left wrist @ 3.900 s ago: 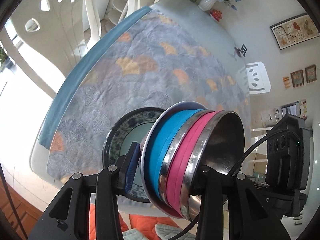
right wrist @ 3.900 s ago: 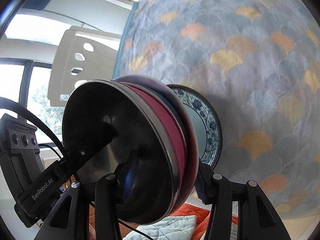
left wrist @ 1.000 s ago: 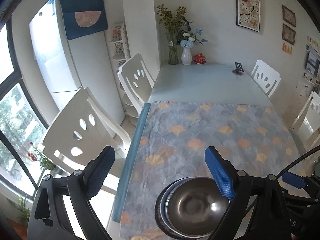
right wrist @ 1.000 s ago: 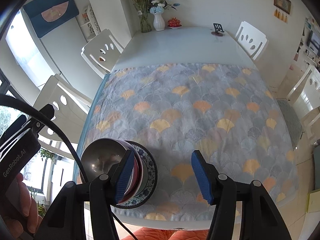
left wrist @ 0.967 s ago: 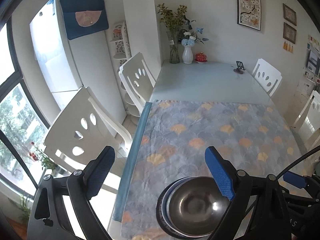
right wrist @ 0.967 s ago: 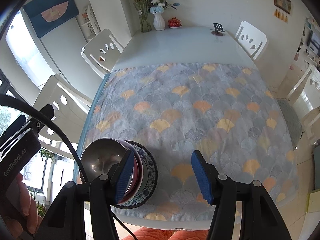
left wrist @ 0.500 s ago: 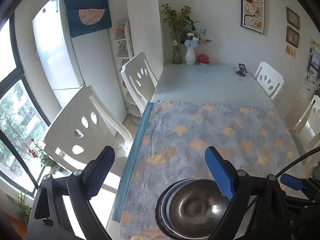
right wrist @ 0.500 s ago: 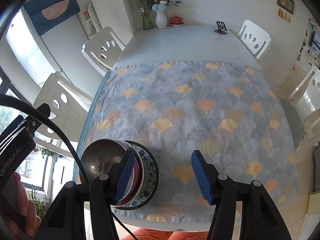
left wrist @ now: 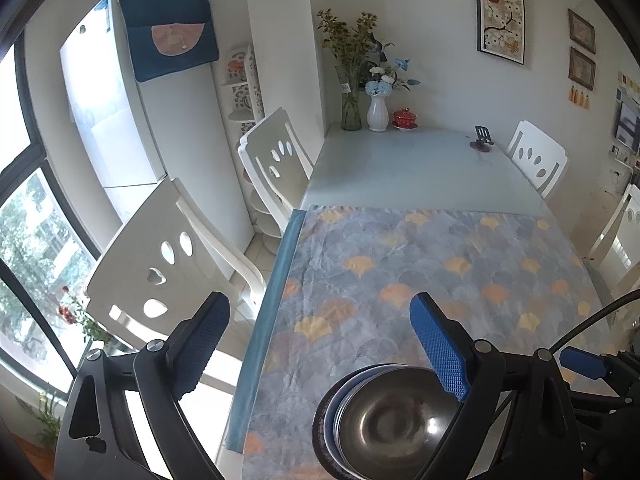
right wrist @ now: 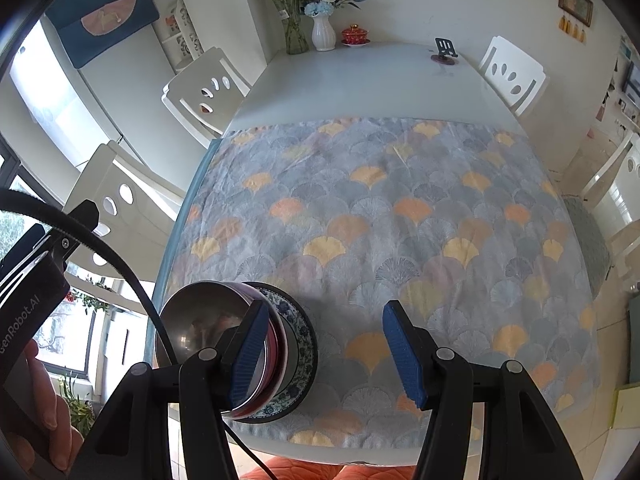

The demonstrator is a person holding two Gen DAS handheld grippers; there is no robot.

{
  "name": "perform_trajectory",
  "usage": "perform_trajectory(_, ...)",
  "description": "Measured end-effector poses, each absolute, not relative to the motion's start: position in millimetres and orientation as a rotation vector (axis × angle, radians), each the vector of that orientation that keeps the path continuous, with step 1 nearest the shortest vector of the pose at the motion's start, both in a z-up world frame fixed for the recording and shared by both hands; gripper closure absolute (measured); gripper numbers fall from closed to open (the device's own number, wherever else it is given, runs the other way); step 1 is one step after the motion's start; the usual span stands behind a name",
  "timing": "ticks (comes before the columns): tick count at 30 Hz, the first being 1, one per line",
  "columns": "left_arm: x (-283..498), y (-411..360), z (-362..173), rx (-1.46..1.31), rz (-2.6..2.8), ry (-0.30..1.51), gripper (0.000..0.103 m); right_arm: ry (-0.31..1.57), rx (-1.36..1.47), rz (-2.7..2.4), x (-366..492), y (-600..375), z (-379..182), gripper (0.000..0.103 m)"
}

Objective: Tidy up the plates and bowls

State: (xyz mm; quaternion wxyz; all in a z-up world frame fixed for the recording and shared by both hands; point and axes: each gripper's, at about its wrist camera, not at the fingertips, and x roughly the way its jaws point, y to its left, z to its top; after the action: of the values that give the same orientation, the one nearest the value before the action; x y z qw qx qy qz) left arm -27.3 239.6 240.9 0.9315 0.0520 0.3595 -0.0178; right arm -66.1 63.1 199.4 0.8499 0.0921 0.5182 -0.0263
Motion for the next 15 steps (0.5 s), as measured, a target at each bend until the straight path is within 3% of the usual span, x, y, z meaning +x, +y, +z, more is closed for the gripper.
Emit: perform_trajectory(15,-22.4,235.9,238.4,0.129,-0.047,0.745,0.012,1.103,0.192,-0.051,-61.2,61.8,197.8,0.045)
